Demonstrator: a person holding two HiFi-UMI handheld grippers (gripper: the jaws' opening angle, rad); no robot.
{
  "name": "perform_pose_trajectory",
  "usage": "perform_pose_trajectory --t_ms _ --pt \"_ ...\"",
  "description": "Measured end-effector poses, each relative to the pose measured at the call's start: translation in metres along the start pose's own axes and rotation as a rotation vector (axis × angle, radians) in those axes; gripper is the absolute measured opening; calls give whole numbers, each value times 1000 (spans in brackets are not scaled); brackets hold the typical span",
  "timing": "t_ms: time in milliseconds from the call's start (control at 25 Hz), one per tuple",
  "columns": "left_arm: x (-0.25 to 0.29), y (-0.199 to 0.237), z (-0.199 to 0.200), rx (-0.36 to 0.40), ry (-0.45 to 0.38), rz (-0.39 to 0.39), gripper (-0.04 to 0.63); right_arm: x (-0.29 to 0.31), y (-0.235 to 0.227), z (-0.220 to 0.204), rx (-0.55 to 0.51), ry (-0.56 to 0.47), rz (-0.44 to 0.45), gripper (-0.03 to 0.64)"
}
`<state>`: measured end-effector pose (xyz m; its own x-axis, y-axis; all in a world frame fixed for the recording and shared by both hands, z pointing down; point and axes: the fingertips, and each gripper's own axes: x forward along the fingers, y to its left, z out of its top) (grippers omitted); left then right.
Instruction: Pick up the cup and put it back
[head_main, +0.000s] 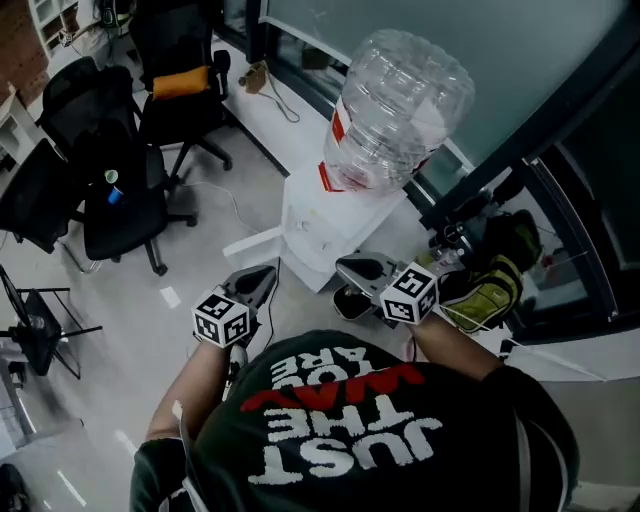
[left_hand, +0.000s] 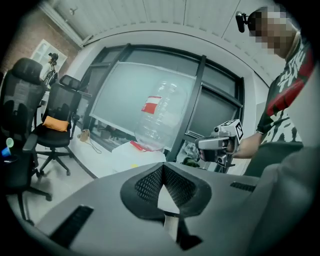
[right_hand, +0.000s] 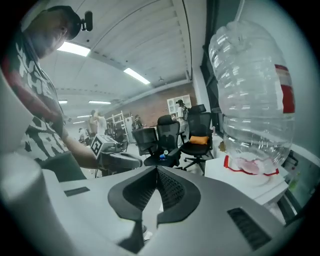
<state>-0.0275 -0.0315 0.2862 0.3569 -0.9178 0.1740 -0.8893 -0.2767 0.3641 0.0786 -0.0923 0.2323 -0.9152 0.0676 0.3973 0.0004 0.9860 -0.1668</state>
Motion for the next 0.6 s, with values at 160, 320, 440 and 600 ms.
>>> perform_pose_trajectory --t_ms 160,320,440,600 --pt "-2 17 -16 4 39 0 8 27 3 -19 27 38 15 34" --pt "-2 54 -39 13 98 -35 8 68 -2 -29 56 43 -16 34" --pt "14 81 -65 23 140 -88 8 101 -13 -44 71 40 -42 34" --pt "56 127 -126 37 168 -150 8 154 -37 -95 61 16 -40 34"
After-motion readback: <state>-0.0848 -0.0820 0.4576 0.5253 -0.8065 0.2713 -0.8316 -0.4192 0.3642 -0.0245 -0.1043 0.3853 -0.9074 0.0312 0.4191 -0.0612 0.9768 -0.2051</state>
